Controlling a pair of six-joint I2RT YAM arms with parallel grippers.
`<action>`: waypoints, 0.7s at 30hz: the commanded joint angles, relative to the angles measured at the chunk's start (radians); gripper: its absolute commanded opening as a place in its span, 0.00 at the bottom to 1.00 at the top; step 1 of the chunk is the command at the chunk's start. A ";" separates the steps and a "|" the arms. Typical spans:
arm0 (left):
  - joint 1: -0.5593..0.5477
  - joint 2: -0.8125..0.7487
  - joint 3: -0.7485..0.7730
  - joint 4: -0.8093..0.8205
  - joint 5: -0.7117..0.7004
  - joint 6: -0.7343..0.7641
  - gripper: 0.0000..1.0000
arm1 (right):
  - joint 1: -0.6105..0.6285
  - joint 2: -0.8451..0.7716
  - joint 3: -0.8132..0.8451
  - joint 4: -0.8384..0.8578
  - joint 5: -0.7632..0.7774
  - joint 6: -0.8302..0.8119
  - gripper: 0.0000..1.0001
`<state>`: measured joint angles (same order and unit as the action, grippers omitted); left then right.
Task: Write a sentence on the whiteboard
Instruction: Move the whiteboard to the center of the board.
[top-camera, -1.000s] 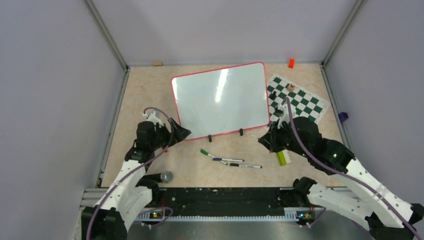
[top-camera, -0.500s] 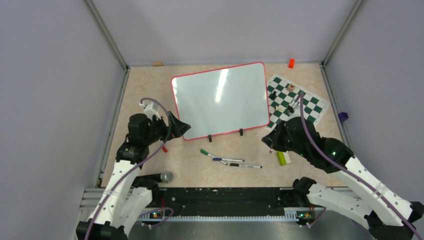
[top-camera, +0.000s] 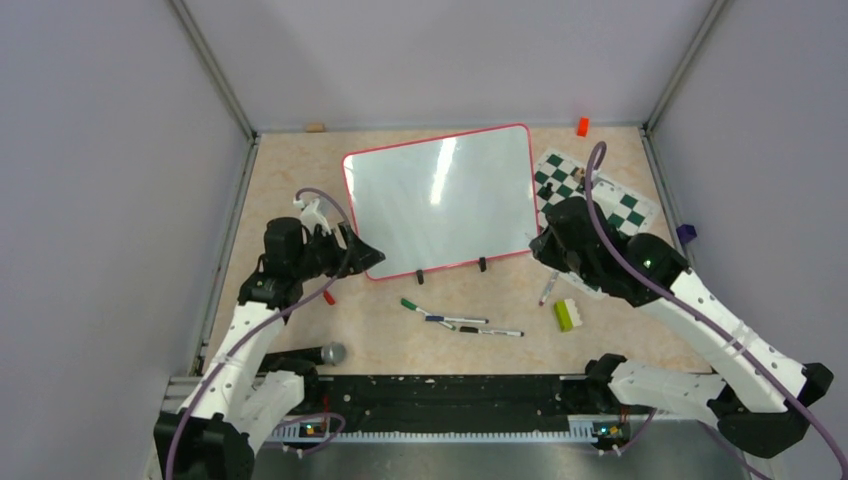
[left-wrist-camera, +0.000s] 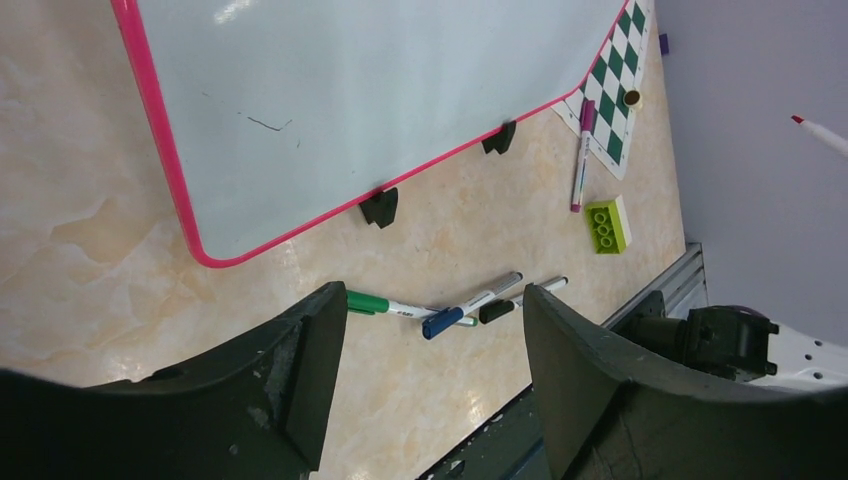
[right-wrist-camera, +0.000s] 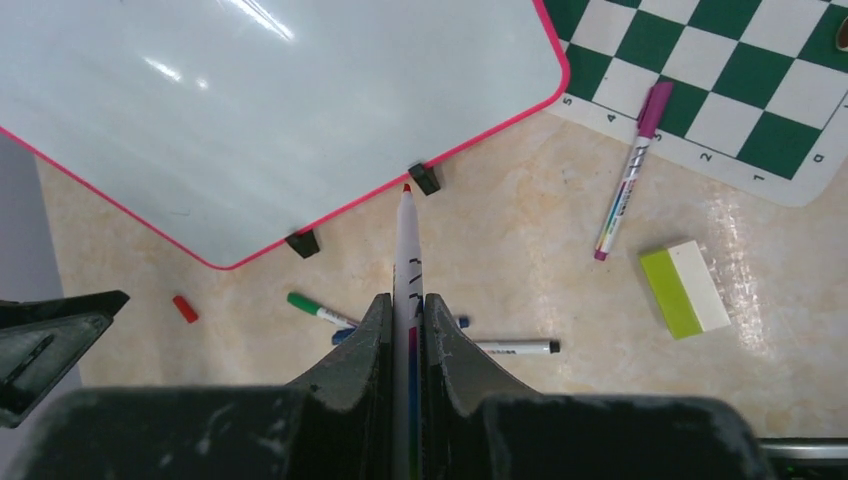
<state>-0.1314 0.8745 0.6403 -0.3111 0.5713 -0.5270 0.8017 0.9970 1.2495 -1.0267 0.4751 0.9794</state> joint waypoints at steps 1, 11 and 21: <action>0.004 -0.019 -0.020 0.092 -0.004 -0.021 0.71 | -0.008 -0.035 -0.037 0.009 0.078 -0.026 0.00; 0.004 -0.084 -0.124 0.199 -0.036 0.064 0.87 | -0.008 -0.228 -0.249 0.520 -0.211 -0.545 0.00; 0.004 -0.168 -0.288 0.441 -0.110 0.012 0.94 | -0.007 -0.076 -0.147 0.542 -0.058 -0.587 0.00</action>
<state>-0.1314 0.7235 0.4091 -0.0669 0.4717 -0.5011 0.8017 0.8062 0.9897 -0.4786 0.3153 0.4118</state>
